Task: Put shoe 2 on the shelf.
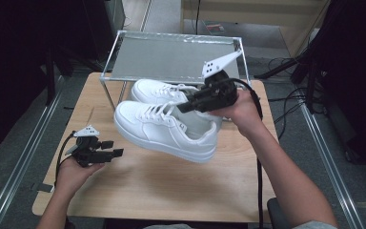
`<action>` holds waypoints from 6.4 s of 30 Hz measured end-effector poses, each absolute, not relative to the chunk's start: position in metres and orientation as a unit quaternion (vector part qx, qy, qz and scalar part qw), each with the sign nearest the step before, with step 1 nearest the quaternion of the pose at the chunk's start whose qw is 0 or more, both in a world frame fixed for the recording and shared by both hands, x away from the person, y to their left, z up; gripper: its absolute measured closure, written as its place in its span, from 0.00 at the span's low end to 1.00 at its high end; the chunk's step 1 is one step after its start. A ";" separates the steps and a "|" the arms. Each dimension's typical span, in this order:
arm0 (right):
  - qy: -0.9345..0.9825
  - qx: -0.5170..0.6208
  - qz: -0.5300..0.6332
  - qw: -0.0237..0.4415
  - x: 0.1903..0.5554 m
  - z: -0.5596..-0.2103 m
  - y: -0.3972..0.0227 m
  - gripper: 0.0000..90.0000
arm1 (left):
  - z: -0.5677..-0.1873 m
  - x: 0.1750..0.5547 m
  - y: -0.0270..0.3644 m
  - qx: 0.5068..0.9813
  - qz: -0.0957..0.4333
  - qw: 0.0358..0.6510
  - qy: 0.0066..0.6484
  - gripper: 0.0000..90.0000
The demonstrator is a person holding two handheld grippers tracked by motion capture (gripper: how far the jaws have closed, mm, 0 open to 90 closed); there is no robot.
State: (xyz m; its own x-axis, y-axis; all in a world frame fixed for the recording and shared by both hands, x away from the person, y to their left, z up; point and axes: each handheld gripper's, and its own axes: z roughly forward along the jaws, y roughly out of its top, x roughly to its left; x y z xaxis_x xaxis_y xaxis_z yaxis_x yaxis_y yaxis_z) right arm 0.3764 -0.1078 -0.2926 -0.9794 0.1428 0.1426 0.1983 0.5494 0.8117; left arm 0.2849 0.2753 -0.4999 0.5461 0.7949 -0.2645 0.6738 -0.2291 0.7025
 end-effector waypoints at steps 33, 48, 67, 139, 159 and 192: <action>-0.787 -0.433 -0.416 -0.138 0.516 -0.232 -0.052 0.83 | -0.501 0.284 0.263 0.801 0.066 0.396 0.443 0.42; -0.738 -0.529 -0.369 -0.201 0.551 -0.240 -0.007 0.82 | -0.499 0.283 0.261 0.805 0.062 0.400 0.434 0.42; -0.727 -0.561 -0.327 -0.223 0.553 -0.250 0.030 0.80 | -0.499 0.282 0.257 0.808 0.059 0.402 0.426 0.42; -0.793 -0.393 -0.444 -0.143 0.482 -0.257 -0.027 0.50 | -0.502 0.296 0.239 0.831 0.046 0.385 0.398 0.42; -0.811 -0.343 -0.463 -0.105 0.442 -0.276 -0.058 0.48 | -0.502 0.306 0.233 0.834 0.039 0.386 0.392 0.42; -0.820 -0.310 -0.477 -0.058 0.379 -0.377 -0.118 0.47 | -0.505 0.316 0.227 0.840 0.042 0.377 0.388 0.41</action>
State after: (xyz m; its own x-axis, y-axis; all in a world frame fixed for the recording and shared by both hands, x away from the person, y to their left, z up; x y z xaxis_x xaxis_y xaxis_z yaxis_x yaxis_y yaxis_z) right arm 0.3788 -0.1177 -0.3770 -0.8007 0.5645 0.2008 0.4535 0.3520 0.8188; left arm 0.3165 0.2268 -0.5049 0.6952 0.6838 -0.2216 0.6198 -0.4141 0.6667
